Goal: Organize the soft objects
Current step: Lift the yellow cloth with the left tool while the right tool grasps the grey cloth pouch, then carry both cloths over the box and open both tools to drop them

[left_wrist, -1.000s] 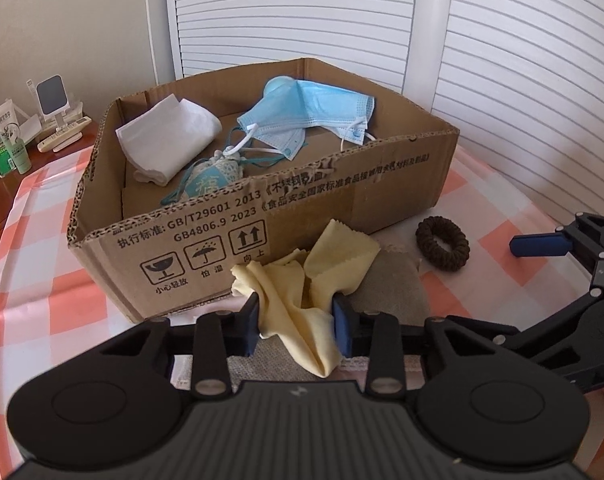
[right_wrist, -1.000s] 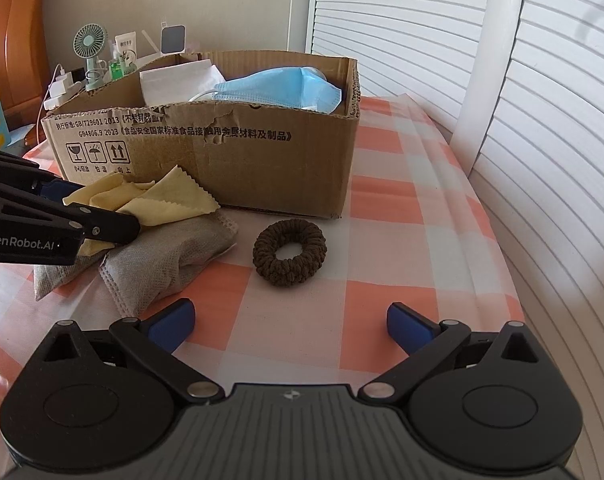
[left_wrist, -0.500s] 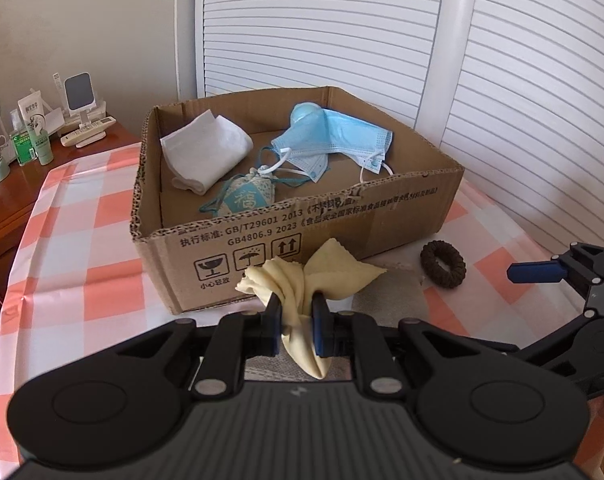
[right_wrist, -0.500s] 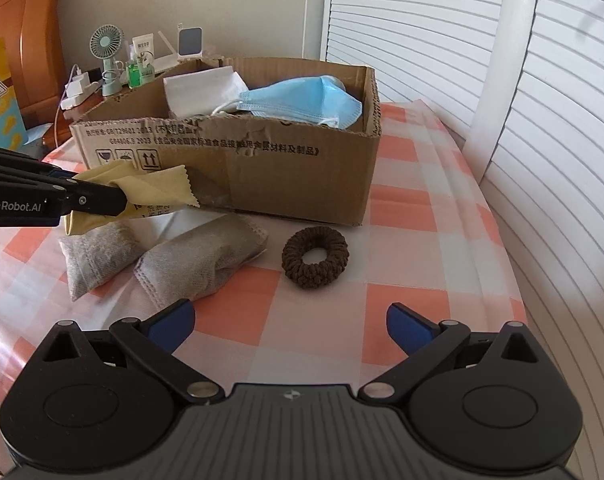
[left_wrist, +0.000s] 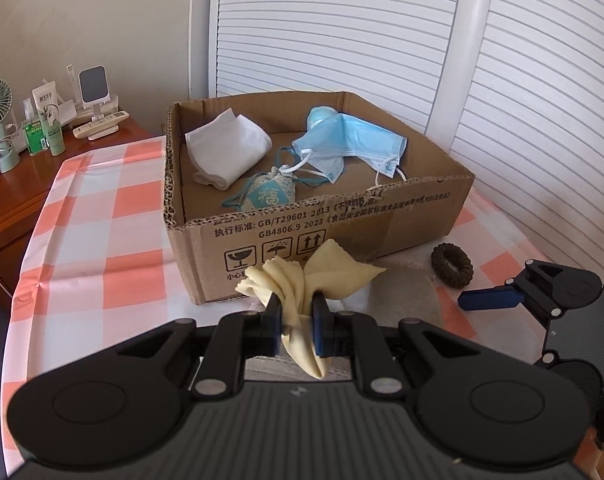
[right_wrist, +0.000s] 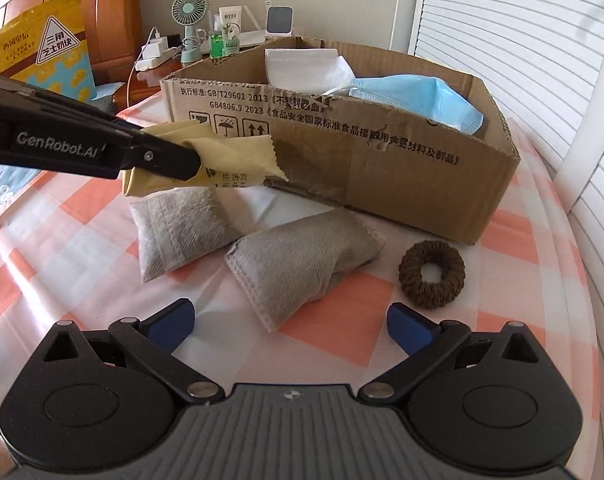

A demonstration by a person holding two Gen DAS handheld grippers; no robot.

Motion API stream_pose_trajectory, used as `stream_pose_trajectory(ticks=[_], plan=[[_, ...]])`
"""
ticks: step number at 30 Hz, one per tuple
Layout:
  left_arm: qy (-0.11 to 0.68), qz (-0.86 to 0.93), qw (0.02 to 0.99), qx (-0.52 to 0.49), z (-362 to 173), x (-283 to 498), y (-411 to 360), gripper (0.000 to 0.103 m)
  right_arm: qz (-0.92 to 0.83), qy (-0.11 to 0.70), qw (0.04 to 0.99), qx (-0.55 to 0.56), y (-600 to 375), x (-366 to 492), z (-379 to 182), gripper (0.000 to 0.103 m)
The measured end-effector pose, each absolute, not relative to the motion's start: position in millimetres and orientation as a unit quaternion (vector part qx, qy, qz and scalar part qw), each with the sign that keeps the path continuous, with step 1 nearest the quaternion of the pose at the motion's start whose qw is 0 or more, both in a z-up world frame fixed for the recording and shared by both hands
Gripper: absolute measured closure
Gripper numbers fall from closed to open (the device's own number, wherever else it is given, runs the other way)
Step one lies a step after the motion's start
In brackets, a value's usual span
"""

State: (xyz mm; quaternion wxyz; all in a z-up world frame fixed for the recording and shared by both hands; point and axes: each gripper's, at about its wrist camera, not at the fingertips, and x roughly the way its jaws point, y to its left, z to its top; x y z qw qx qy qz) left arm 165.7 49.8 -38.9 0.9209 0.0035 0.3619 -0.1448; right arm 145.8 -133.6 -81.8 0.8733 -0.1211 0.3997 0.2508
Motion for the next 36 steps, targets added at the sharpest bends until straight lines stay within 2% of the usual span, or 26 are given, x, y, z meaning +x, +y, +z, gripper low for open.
stream_pose_trajectory(ticks=[13,26,29,36], plan=[[0.371,-0.145,0.917,-0.006,-44,174,54,0.090,0.282,0.381,0.870,-0.132,-122,181,-85,0.000],[0.374,-0.162,0.913,0.003,-41,175,53,0.090,0.274,0.366,0.878,-0.145,-123,161,-72,0.040],[0.374,-0.170,0.912,0.015,-38,172,53,0.090,0.270,0.365,0.879,-0.148,-124,156,-68,0.046],[0.374,-0.197,0.906,0.037,-28,161,49,0.090,0.265,0.360,0.883,-0.142,-132,145,-55,0.048]])
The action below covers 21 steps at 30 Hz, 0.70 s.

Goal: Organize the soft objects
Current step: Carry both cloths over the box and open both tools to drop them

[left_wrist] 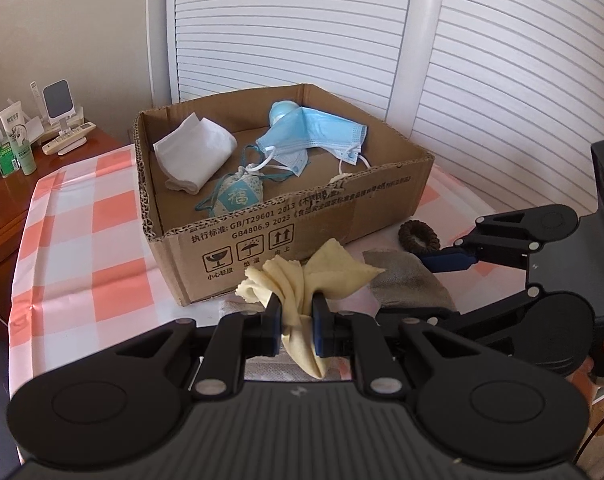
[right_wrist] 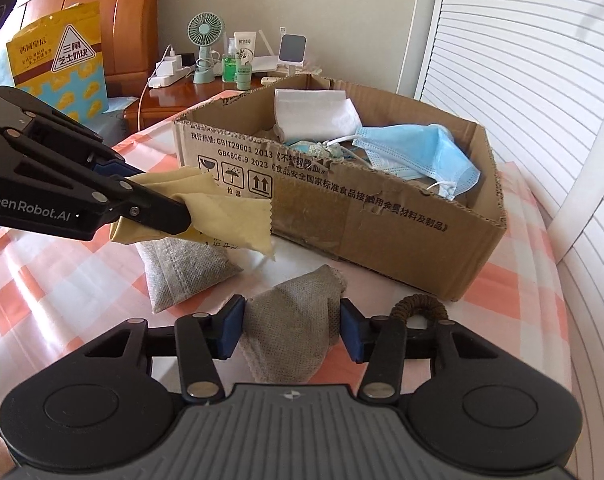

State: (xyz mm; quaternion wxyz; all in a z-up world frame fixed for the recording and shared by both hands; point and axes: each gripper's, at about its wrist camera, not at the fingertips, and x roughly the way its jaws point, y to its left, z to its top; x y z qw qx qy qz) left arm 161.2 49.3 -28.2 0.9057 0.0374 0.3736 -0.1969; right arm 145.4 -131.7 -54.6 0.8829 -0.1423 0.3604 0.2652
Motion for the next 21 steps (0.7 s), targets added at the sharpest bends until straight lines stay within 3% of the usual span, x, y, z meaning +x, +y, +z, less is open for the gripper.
stream_pose_trajectory(ticks=[11,21], plan=[[0.371,-0.242,0.894,0.067,4,147,51,0.090,0.273,0.351,0.885,-0.139,-147,128,-14,0.048],[0.314,-0.244,0.914,0.084,49,186,43,0.090,0.256,0.305,0.908,-0.130,-162,137,27,0.048]])
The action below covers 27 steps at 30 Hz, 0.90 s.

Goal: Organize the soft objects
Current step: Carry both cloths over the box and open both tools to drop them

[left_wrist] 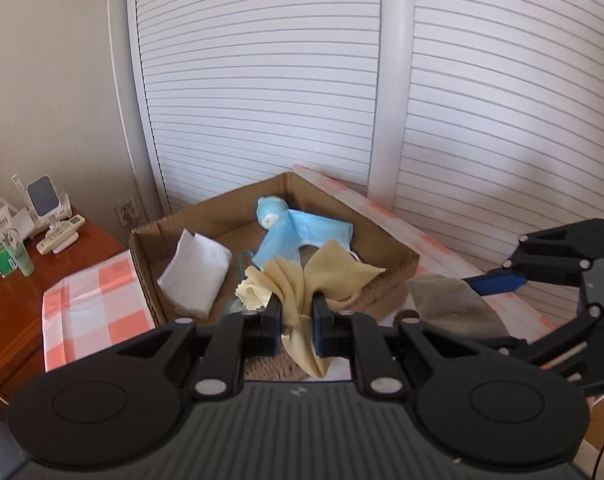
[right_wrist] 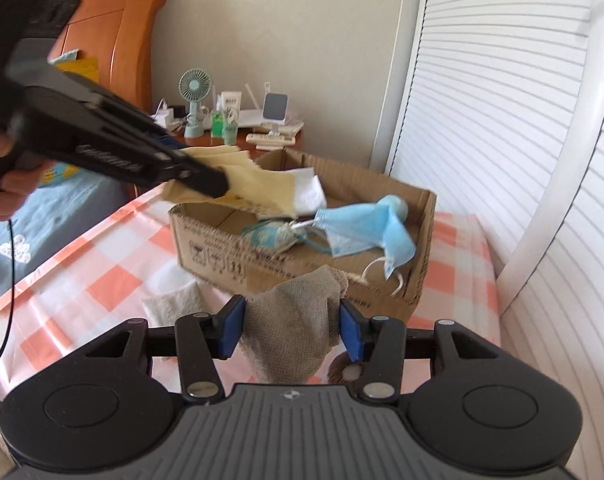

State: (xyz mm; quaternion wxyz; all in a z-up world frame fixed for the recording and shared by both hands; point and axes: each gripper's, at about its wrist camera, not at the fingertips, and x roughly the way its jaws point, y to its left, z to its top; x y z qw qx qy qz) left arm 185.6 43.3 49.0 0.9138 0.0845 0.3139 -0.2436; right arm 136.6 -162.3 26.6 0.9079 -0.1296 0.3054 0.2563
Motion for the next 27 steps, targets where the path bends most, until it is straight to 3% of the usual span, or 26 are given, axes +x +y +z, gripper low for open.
stream_pose_trajectory(ticks=[11,13,14,15,17,27], plan=[[0.350,-0.212,0.907,0.098,39,321,8,0.087,0.244,0.289,0.917,-0.126,-172,161,39,0.048],[0.357,-0.209,0.906,0.094,34,343,3,0.078,0.242,0.287,0.918,-0.125,-173,165,39,0.048],[0.355,-0.198,0.909,0.090,31,351,1,0.055,0.241,0.288,0.918,-0.123,-173,167,39,0.048],[0.350,-0.189,0.913,0.087,29,358,0,0.023,0.241,0.290,0.918,-0.120,-174,170,39,0.048],[0.342,-0.170,0.920,0.090,24,367,-1,0.006,0.239,0.292,0.919,-0.117,-174,176,38,0.048],[0.352,-0.177,0.913,0.103,19,362,7,0.006,0.234,0.299,0.919,-0.106,-166,209,37,0.048]])
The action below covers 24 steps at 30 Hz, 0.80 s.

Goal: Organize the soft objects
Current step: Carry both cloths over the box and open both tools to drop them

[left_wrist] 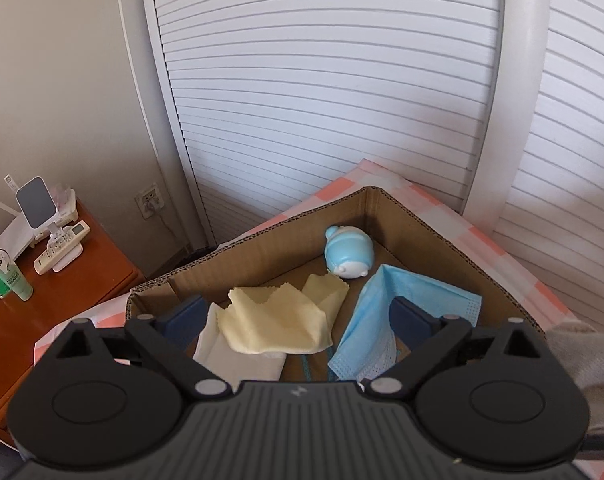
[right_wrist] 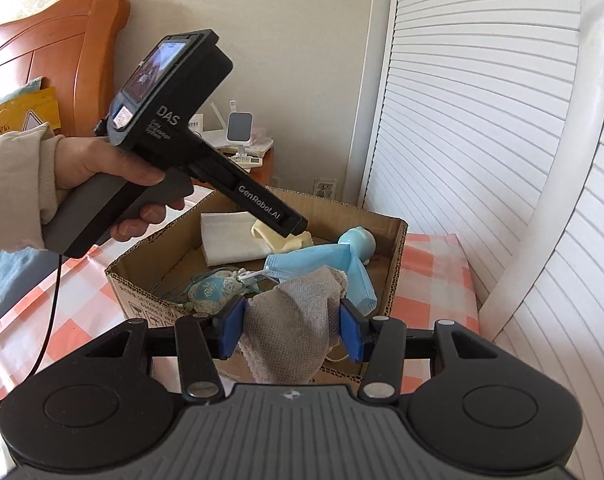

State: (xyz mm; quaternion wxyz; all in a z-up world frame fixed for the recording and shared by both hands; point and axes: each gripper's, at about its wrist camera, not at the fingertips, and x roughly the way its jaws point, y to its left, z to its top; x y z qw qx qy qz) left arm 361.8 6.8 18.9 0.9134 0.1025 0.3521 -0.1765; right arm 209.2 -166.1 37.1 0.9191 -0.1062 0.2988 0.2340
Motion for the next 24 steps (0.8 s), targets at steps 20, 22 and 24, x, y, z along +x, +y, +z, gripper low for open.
stream_pose_trajectory(ticks=[20,22,24], plan=[[0.349,-0.124,0.921,0.117,53,317,76,0.006,0.242,0.333,0.908,-0.083,-116,268,25,0.000],[0.346,-0.128,0.922,0.117,54,310,78,0.006,0.234,0.334,0.909,-0.082,-119,264,28,0.000],[0.345,-0.130,0.922,0.115,56,303,80,0.006,0.227,0.334,0.911,-0.083,-122,258,31,0.000]])
